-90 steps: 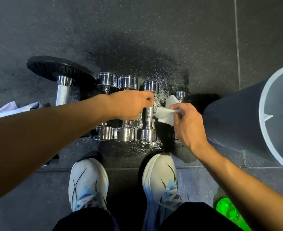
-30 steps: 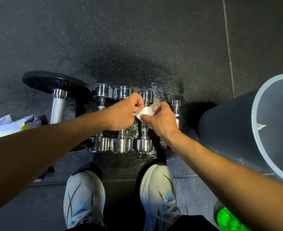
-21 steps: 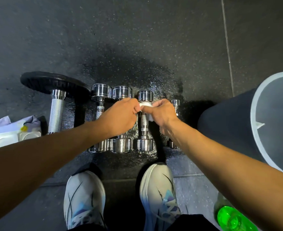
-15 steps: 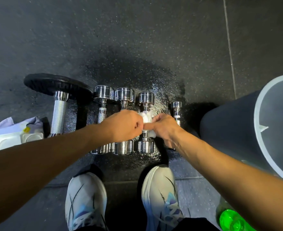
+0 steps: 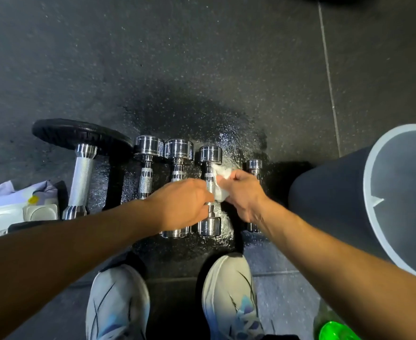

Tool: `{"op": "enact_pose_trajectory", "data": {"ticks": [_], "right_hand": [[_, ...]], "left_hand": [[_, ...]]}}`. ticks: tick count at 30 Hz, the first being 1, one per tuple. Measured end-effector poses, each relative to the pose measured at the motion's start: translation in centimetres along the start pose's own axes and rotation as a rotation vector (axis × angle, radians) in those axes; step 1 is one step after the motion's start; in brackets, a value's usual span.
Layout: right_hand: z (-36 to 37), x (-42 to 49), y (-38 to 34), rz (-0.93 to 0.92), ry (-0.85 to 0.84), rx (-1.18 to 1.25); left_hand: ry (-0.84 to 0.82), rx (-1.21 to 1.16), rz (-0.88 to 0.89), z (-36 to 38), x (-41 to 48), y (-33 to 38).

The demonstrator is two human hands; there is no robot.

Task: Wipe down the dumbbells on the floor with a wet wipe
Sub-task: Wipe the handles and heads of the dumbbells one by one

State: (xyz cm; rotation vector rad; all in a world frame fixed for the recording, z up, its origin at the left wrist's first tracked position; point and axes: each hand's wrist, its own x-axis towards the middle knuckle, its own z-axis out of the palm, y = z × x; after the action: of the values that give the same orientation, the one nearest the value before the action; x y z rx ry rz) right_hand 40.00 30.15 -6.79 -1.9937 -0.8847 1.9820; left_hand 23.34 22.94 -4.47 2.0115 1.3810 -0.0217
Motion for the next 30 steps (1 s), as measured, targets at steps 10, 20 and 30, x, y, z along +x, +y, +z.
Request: {"op": "enact_pose_trajectory", "data": {"ticks": [10,20,30], "right_hand": [[0.0,1.1,-1.8,-0.503,0.435,-0.401],[1.0,1.7,-2.7,-0.689,0.387,-0.762],[1.0,0.7,-3.1,-0.973,0.291,-0.968]], "left_hand": [[0.051,0.074,0.110,0.8,-0.3,0.4],[0.010,0.129,0.147,0.1,-0.2,0.1],[0.090,0.114,0.187,0.4,0.0,0.0]]}}
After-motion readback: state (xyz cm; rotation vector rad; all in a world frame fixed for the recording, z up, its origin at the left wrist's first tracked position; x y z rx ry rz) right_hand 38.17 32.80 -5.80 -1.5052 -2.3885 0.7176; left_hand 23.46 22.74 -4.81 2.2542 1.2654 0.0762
